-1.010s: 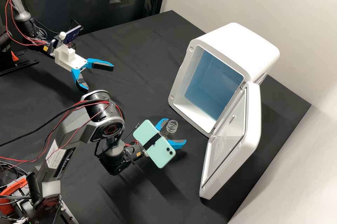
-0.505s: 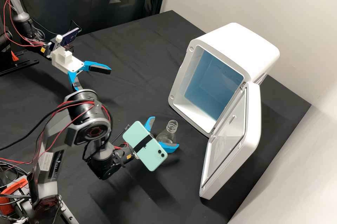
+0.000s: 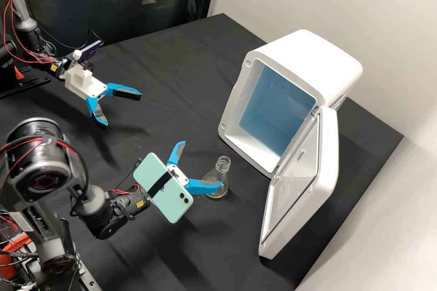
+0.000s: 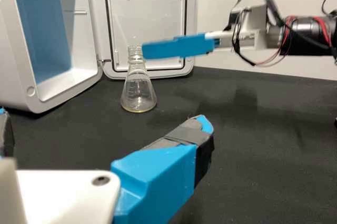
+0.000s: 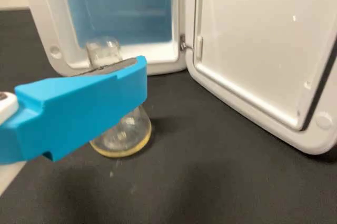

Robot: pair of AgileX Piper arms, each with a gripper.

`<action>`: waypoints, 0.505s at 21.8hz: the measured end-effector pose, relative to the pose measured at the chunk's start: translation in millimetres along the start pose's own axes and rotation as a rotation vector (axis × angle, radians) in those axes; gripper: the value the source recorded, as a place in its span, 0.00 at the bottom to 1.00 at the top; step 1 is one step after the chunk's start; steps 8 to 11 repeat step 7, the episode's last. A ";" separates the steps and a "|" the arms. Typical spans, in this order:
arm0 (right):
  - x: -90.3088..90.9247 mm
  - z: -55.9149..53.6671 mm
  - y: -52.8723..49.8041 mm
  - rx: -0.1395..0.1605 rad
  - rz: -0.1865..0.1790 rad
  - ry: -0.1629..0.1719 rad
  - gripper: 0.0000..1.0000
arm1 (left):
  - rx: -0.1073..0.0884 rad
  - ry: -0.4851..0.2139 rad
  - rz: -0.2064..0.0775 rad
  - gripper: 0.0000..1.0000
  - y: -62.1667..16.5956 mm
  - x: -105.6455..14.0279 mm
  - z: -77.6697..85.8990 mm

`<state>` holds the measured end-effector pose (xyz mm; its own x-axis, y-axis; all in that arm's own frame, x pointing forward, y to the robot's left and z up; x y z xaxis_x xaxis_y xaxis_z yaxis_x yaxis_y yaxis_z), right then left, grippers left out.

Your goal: Take the flask out of the incubator

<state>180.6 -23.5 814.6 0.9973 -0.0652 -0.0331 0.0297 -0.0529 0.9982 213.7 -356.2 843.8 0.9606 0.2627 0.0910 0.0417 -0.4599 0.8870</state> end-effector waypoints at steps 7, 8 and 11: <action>-7.1 -6.0 7.9 0.069 -0.007 0.064 1.00 | -0.029 0.037 -0.005 1.00 -4.3 -3.7 1.3; -7.1 -6.0 7.9 0.069 -0.007 0.064 1.00 | -0.029 0.037 -0.005 1.00 -4.3 -3.7 1.3; -7.1 -6.0 7.9 0.069 -0.007 0.064 1.00 | -0.029 0.037 -0.005 1.00 -4.3 -3.7 1.3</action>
